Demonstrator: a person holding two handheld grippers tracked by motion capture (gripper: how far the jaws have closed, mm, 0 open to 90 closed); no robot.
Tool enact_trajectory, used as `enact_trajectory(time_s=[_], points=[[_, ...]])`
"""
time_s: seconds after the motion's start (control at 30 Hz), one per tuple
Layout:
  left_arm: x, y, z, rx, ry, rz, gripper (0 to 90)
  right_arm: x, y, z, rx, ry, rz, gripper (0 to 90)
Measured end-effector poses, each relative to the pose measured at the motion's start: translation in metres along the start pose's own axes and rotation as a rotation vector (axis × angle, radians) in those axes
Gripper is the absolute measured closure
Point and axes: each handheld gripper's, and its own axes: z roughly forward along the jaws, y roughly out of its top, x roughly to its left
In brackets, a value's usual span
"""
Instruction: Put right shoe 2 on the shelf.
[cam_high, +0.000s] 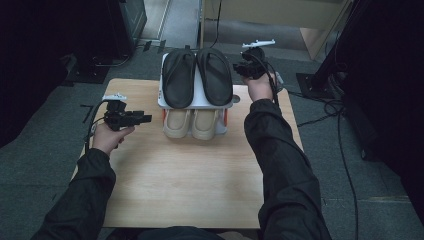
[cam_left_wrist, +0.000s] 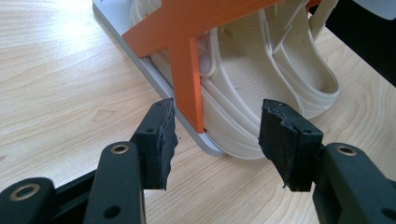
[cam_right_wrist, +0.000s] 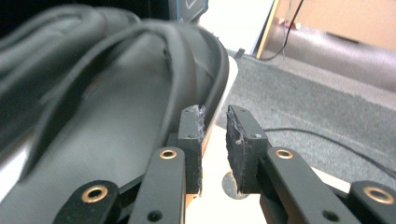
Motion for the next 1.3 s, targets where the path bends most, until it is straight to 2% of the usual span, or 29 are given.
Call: enact_trajectory(time_s=[0.2,0.33,0.53,0.83,0.93,1.03,1.1,1.3], points=[[0.001,-0.001,0.001,0.005,0.002,0.000,46.3,-0.001,-0.024,0.012,0.052,0.014,-0.014,76.0],[0.001,-0.001,0.001,0.005,0.003,0.001,46.3,0.002,-0.031,0.017,0.053,0.036,-0.016,76.0],[0.001,-0.001,0.001,0.005,0.002,0.002,46.3,0.009,-0.031,0.015,0.069,0.060,-0.023,76.0],[0.001,-0.001,0.001,0.006,0.002,0.002,46.3,0.021,-0.030,0.013,0.061,0.087,-0.056,75.9],[0.001,-0.001,0.001,0.009,0.002,0.002,46.3,0.024,-0.029,0.012,0.063,0.079,-0.063,75.7],[0.001,-0.001,0.001,0.006,0.001,0.002,46.3,0.022,-0.033,0.011,0.030,0.088,-0.060,73.4],[0.002,-0.001,0.001,0.006,0.001,0.001,46.3,0.020,-0.035,0.011,0.028,0.095,-0.046,72.3],[0.002,-0.001,0.001,0.007,0.005,0.001,46.2,0.015,-0.040,0.005,0.027,0.110,-0.048,66.9]])
